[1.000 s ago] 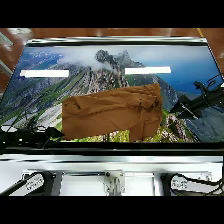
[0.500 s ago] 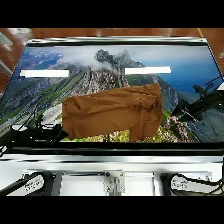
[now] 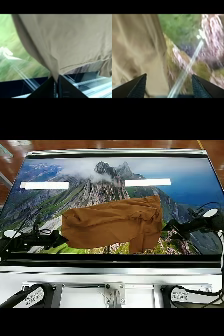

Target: Fold the shirts.

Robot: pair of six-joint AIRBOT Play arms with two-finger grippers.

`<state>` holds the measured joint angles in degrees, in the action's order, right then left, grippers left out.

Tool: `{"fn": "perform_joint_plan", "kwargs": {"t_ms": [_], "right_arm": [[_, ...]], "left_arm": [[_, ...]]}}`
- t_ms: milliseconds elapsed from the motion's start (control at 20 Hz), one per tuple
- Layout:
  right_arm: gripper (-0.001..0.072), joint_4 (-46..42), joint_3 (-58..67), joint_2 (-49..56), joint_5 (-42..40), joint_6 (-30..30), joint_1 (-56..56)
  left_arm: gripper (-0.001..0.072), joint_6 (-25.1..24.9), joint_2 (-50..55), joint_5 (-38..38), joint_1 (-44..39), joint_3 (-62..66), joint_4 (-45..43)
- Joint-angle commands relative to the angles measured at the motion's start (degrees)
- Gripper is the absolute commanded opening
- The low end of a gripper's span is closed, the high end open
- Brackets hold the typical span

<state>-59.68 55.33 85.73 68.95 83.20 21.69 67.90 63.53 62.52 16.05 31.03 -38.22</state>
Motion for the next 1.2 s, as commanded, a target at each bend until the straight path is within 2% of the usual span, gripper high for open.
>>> {"fn": "perform_joint_plan", "kwargs": {"t_ms": [0,150,250,300,400,450,650,750,850,950,1000,1150], "right_arm": [[0.0678,4.5,-2.01,3.08,-4.5,-2.32,-0.28],[0.0665,4.44,-2.01,4.63,-8.24,-3.21,-4.0],[0.052,4.44,-2.01,4.63,-12.92,-3.23,-7.45],[0.0405,4.5,-1.95,4.63,-15.13,-2.95,-8.9],[0.0071,4.57,-0.81,4.59,-15.34,-2.86,-10.27],[0.0073,4.52,0.59,4.11,-13.4,-3.06,-10.43],[0.0072,2.08,11.19,-4.79,-7.39,-9.88,-10.32],[0.0073,1.14,20.35,-12.22,-7.48,-11.52,-10.32],[0.0073,-1.7,32.33,-19.93,-9.2,-12.57,-10.38],[0.0073,-4.37,42.97,-25.66,-10.34,-12.11,-10.38],[0.0073,-6.34,48.41,-27.91,-10.25,-10.71,-10.38],[0.0073,-10.21,58.97,-33.81,-10.05,-3.58,-10.38]], "left_arm": [[0.0043,0.94,-0.61,0.59,0.0,3.04,0.15],[0.0043,2.03,-0.61,0.66,-0.02,4.37,0.15],[0.0043,2.03,-0.63,1.31,-0.02,5.01,0.17],[0.0042,1.99,-0.63,1.9,-0.02,5.31,0.15],[0.0042,1.99,-0.63,2.73,0.0,6.45,0.09],[0.0041,1.97,-0.7,2.69,0.0,7.41,0.0],[0.004,1.99,-2.49,3.69,-0.02,18.16,-4.52],[0.0039,1.05,-5.81,3.8,-0.02,28.94,-8.28],[0.0039,1.14,-9.57,0.66,-0.02,44.02,-14.27],[0.004,1.49,-11.43,-2.36,-0.02,60.04,-16.85],[0.0039,3.17,-11.5,-3.23,-0.02,68.43,-16.85],[0.004,8.17,-11.58,-3.37,-0.02,85.64,-16.87]]}}
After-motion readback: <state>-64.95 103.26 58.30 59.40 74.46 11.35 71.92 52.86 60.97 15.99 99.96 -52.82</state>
